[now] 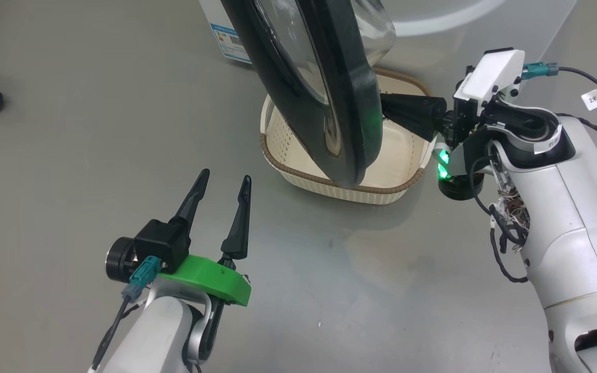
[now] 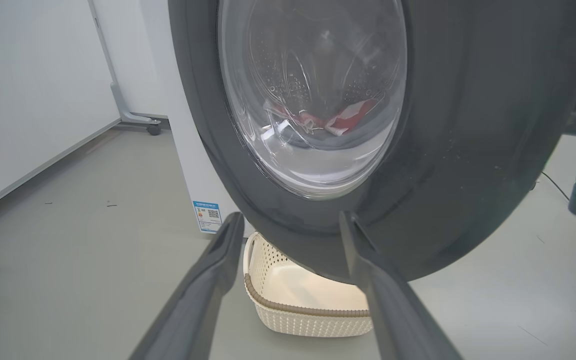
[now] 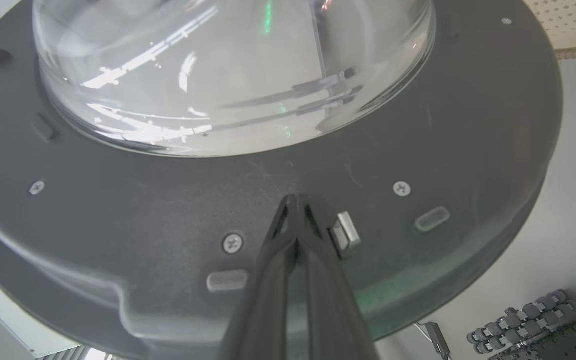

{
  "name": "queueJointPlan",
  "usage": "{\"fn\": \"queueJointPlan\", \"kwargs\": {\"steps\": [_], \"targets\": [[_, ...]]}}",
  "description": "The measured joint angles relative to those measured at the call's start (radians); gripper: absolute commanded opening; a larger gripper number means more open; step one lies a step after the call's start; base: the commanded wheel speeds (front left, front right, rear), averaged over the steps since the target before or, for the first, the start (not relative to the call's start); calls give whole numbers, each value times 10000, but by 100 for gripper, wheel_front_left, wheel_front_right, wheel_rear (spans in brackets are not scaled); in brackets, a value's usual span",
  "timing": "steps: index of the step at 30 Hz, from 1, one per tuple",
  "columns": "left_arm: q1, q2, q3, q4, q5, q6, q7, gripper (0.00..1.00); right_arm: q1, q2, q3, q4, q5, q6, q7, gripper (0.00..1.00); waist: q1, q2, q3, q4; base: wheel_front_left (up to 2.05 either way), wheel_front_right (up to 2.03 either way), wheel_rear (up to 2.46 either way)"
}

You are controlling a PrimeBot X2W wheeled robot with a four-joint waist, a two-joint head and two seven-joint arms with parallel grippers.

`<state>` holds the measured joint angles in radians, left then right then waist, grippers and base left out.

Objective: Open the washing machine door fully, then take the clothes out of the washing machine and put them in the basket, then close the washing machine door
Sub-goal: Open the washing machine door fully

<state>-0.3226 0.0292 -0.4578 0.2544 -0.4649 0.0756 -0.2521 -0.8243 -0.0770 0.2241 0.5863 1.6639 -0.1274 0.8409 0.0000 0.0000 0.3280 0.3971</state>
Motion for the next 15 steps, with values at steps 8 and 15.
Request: {"fn": "queueJointPlan", "kwargs": {"steps": [8,15], "targets": [[110,2,0,-2,0,0,0,100,305,-6,1062,-499,715,0,-15,0,0,0,-55,67,0,0,0],[161,2,8,-29,0,82,0,100,456,0,1718,-830,1149,-2,-257,0,0,0,-63,78,0,0,0]]}}
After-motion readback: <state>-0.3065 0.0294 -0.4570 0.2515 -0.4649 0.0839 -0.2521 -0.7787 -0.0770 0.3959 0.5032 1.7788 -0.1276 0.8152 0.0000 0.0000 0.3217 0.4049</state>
